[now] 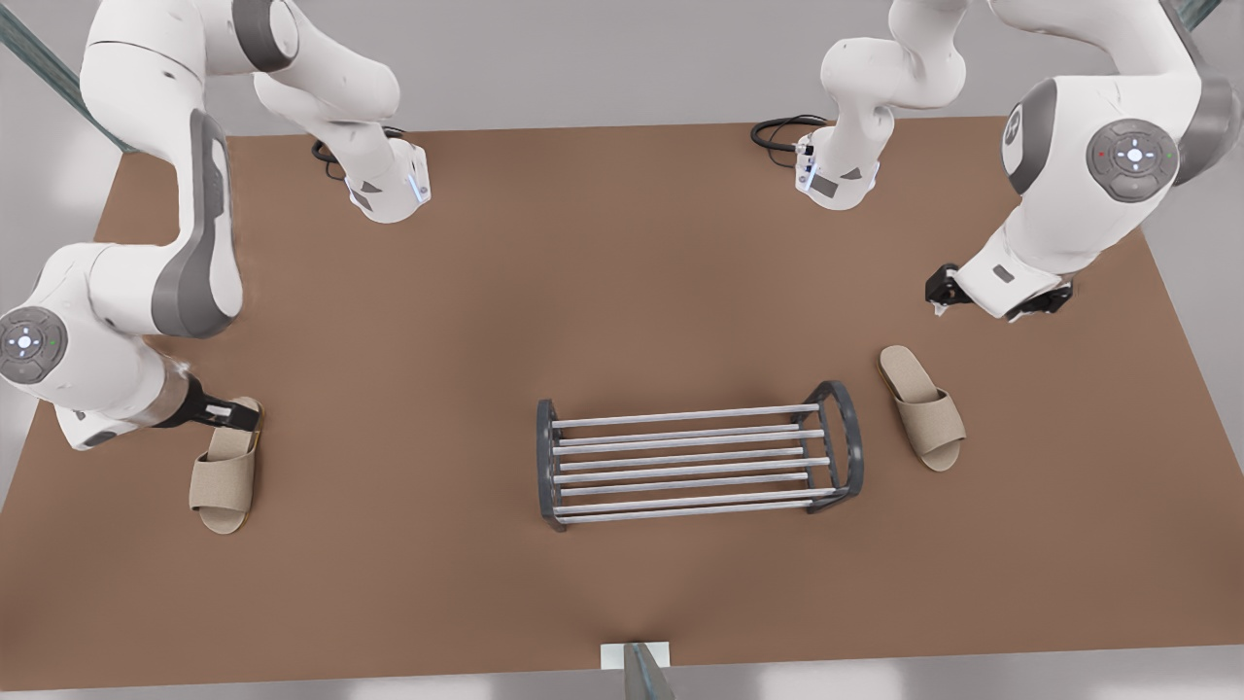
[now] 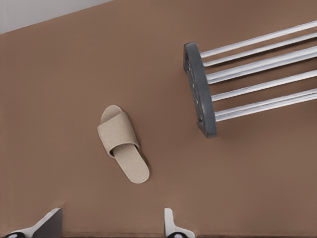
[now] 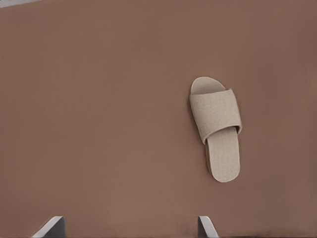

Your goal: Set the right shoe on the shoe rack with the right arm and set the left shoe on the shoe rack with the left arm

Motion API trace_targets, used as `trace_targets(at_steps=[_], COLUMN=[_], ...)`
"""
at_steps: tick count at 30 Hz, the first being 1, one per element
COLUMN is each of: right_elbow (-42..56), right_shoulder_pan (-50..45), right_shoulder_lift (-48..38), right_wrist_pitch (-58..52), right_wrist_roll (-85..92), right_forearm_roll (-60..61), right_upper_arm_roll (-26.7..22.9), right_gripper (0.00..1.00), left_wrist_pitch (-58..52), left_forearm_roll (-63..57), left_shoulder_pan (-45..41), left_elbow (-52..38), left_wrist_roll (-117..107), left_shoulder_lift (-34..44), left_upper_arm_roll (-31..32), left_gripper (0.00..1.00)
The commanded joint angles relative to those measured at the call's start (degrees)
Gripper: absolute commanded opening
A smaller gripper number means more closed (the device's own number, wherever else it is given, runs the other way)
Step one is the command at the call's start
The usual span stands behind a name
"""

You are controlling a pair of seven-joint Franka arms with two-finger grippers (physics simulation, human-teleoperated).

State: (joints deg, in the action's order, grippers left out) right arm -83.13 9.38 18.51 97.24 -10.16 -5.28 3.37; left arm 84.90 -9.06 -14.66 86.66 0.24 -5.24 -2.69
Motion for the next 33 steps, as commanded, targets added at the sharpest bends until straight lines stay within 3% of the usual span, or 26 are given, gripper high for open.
trace_targets(at_steps=[1,3,5,9,10,11,12,14,15,16,17,18,20,21,25,30,33], right_elbow=[-0.1,-0.3,-0.6,-0.5,-0.4,0.2,0.2,-0.6,-2.4,-7.0,-15.2,-19.4,-25.3,-28.5,-28.8,-25.4,-25.1], right_shoulder_pan=[5.6,14.9,22.5,31.9,38.2,47.5,52.0,55.0,55.6,61.2,71.4,75.1,75.9,76.0,71.2,64.2,64.2], right_shoulder_lift=[0.8,2.3,4.8,14.0,16.3,20.3,22.6,25.5,26.3,26.7,28.3,29.2,29.2,29.2,28.9,28.6,28.5], right_wrist_pitch=[1.2,8.3,16.7,21.4,20.8,20.8,20.9,21.7,24.2,28.9,36.0,40.7,50.6,58.5,66.3,66.2,66.2], right_wrist_roll=[24.6,47.1,73.6,120.6,124.4,125.1,125.2,125.5,125.4,125.7,127.1,127.1,127.9,136.4,170.0,186.8,202.1], right_forearm_roll=[-0.9,-0.2,7.6,32.6,33.5,31.3,28.8,25.7,22.4,17.9,10.7,4.1,-6.3,-8.7,-8.9,-13.9,-24.1], right_upper_arm_roll=[0.0,0.1,0.1,0.1,7.1,18.5,25.2,33.8,38.7,46.4,57.3,63.3,68.4,69.4,69.5,67.7,63.6], right_gripper=[1.0,1.0,1.0,1.0,1.0,1.0,1.0,1.0,1.0,1.0,1.0,1.0,1.0,1.0,1.0,1.0,1.0], left_wrist_pitch=[-3.4,10.8,17.8,27.6,34.2,41.3,45.5,55.7,59.2,59.4,63.0,66.2,66.5,66.1,65.9,55.2,52.2], left_forearm_roll=[-8.6,-20.9,-25.9,-36.8,-40.1,-45.2,-48.9,-57.7,-58.0,-58.7,-58.7,-60.5,-71.2,-71.6,-73.7,-85.1,-95.8], left_shoulder_pan=[-25.0,-37.0,-38.5,-38.5,-38.5,-38.5,-38.4,-38.1,-38.1,-38.2,-38.4,-38.7,-40.6,-42.3,-42.8,-43.2,-43.0], left_elbow=[3.3,20.5,33.2,52.0,55.9,57.6,57.5,57.1,57.2,57.2,57.3,57.3,57.3,57.2,57.2,57.3,57.2], left_wrist_roll=[-61.4,-106.6,-122.5,-142.6,-147.5,-153.7,-158.7,-170.7,-170.7,-171.7,-171.8,-171.9,-179.4,-179.4,-179.5,-182.0,-182.2], left_shoulder_lift=[-2.8,-1.4,4.2,14.0,14.5,13.2,10.2,3.7,1.8,1.2,-0.3,-2.6,-2.9,-3.4,-5.3,-7.9,-10.4], left_upper_arm_roll=[0.1,0.0,-0.1,-3.2,-6.5,-10.7,-14.3,-23.6,-24.6,-24.6,-24.6,-24.6,-24.6,-24.6,-25.4,-26.0,-32.2], left_gripper=[1.0,1.0,1.0,1.0,1.0,1.0,1.0,1.0,1.0,1.0,1.0,1.0,1.0,1.0,1.0,1.0,1.0])
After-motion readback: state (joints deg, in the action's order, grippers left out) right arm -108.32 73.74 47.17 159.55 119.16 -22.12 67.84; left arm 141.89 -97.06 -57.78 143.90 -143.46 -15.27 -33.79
